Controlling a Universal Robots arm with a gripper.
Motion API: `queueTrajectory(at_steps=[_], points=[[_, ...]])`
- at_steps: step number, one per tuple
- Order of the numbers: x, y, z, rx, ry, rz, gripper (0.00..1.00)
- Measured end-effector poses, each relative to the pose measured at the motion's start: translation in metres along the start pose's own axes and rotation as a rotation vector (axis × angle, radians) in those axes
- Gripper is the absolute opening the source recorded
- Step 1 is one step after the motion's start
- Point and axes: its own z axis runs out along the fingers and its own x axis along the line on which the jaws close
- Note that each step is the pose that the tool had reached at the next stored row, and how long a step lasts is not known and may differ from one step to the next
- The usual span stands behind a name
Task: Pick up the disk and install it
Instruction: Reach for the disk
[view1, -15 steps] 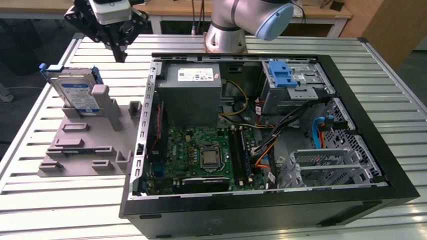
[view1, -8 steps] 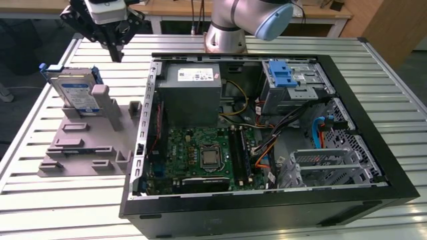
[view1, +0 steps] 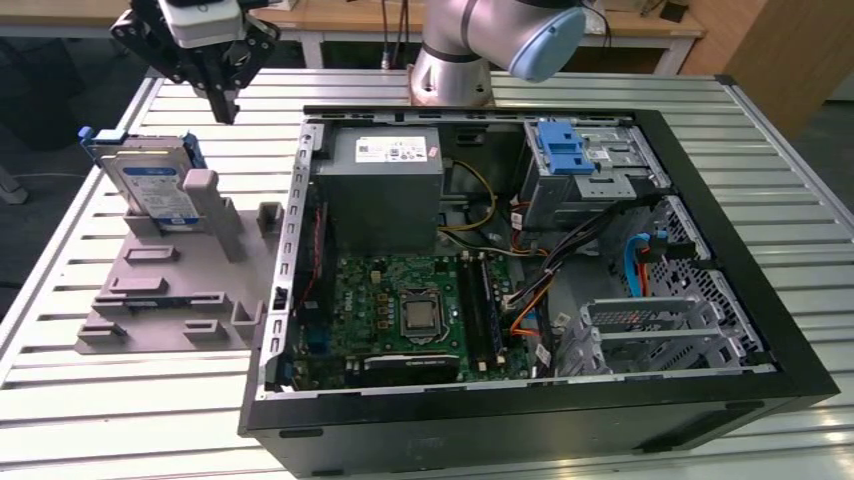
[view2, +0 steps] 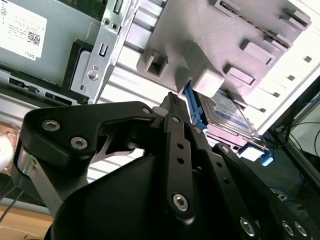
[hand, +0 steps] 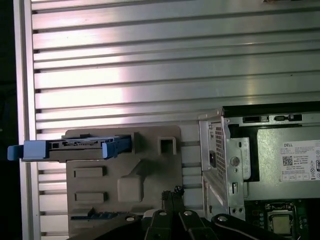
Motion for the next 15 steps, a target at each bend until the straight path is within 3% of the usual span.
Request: queueTrajectory(at_steps=[15], points=[[0.0099,0.0011,0.0013,0.0011,0.0149,0.001,0.11]])
